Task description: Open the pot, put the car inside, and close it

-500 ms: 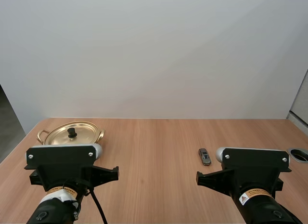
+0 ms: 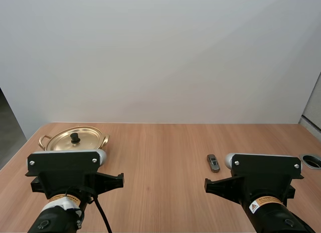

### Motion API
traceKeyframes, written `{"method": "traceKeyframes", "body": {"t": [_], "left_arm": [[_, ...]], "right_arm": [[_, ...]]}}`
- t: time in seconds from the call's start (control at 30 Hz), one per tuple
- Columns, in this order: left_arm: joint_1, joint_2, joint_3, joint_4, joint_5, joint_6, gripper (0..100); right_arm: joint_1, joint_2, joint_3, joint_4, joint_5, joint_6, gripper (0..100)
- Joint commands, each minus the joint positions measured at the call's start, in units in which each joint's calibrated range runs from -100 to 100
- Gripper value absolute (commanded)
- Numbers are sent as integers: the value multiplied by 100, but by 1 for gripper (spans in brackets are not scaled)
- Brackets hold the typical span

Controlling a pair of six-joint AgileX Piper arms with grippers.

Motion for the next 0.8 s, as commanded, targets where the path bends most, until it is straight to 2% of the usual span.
{"method": "traceKeyframes", "body": {"t": [0.0, 0.43, 0.6, 0.67, 0.77], "left_arm": [[2, 7, 0, -5, -4, -2, 0], [2, 7, 0, -5, -4, -2, 0], [2, 7, 0, 0, -768, 51, 0], [2, 7, 0, 453, -1140, 420, 0], [2, 7, -238, 1291, -1751, 1207, 0]], "right_arm": [[2, 0, 0, -3, -7, 1, 0], [2, 0, 0, -3, -7, 1, 0], [2, 0, 0, -3, -7, 1, 0], [2, 0, 0, -424, -37, -32, 0], [2, 0, 0, -1702, -767, -113, 0]]}}
